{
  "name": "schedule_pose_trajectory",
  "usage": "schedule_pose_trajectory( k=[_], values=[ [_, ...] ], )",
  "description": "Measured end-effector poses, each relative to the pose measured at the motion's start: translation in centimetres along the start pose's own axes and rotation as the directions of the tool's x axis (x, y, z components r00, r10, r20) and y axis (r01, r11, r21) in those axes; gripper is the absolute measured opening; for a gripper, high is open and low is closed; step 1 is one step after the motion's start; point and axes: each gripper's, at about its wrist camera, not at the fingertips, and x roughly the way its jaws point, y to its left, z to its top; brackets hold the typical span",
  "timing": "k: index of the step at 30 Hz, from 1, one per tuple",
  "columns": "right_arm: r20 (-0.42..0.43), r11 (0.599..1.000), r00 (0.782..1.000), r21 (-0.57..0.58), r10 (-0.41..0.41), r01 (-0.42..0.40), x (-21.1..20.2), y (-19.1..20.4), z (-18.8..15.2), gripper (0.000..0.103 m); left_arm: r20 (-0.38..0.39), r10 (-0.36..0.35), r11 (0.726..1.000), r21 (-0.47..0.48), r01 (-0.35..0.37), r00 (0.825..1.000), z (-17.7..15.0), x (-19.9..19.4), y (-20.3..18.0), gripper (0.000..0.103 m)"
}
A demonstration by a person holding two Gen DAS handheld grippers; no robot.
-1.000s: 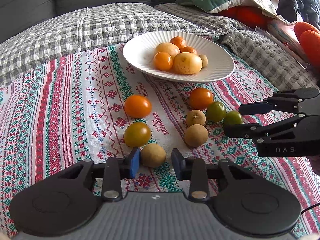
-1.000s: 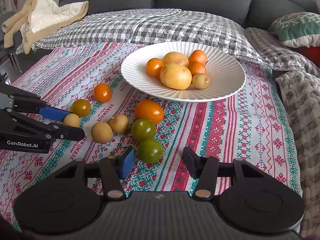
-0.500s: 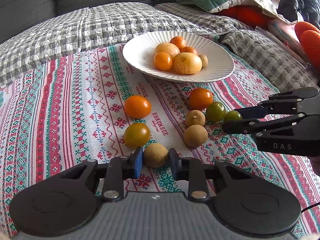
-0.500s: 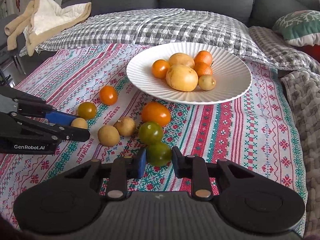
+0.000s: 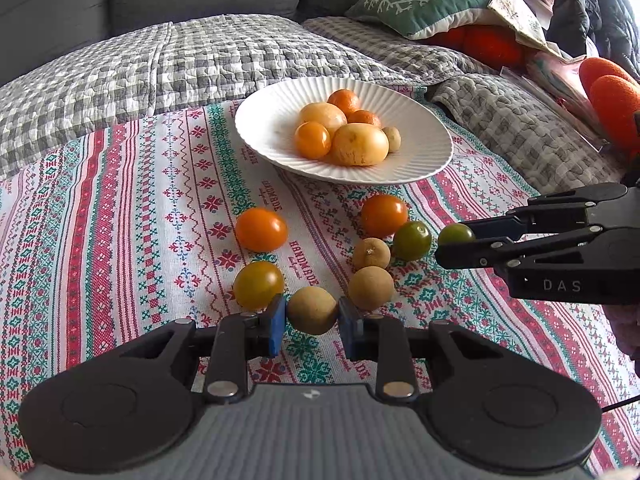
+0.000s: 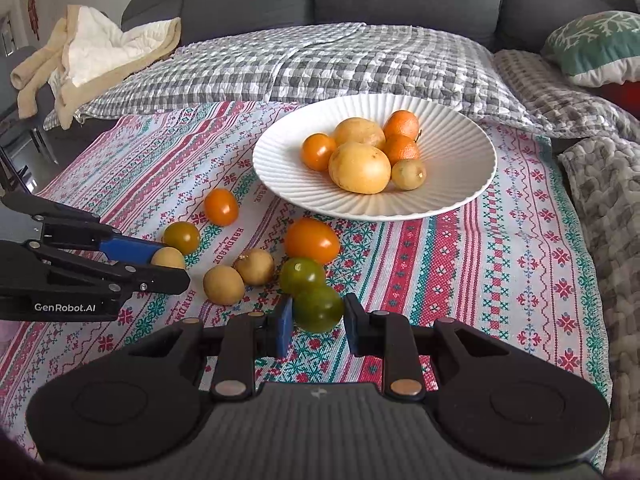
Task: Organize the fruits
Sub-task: 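Carry both fruits over the white plate and open both tools to release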
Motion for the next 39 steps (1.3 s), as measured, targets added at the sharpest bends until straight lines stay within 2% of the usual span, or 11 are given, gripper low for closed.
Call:
schedule_pose_trajectory(
  k=[11,22,30,39],
  values=[
    [0.046,0.999,0.999,0.049,0.012,-0.014,-1.3,-0.8,0.9,0.024,0.04,-0.023,1.0,-0.016,0.024,0.999,1.0,-0.9,-0.7,0.022],
    [0.116,0.988,0.993,0.156,-0.001,-0.018,-2.5,-3.2,2.3,0.024,0.095,-0.024,0.999,-0.032,0.027,0.995,2.8,-1.2,-1.6,0.022],
    [0.146,0.973,0.989,0.228,-0.014,-0.02,-2.7,-5.1,2.9,0.024,0.124,-0.031,1.0,-0.001,0.031,0.992,4.8,-0.3,-2.9,0.022],
    [0.162,0.967,0.987,0.251,0.001,-0.043,-2.2,-6.1,3.7,0.024,0.145,-0.055,0.998,0.004,0.055,0.988,6.9,2.0,-4.1,0.022]
  ],
)
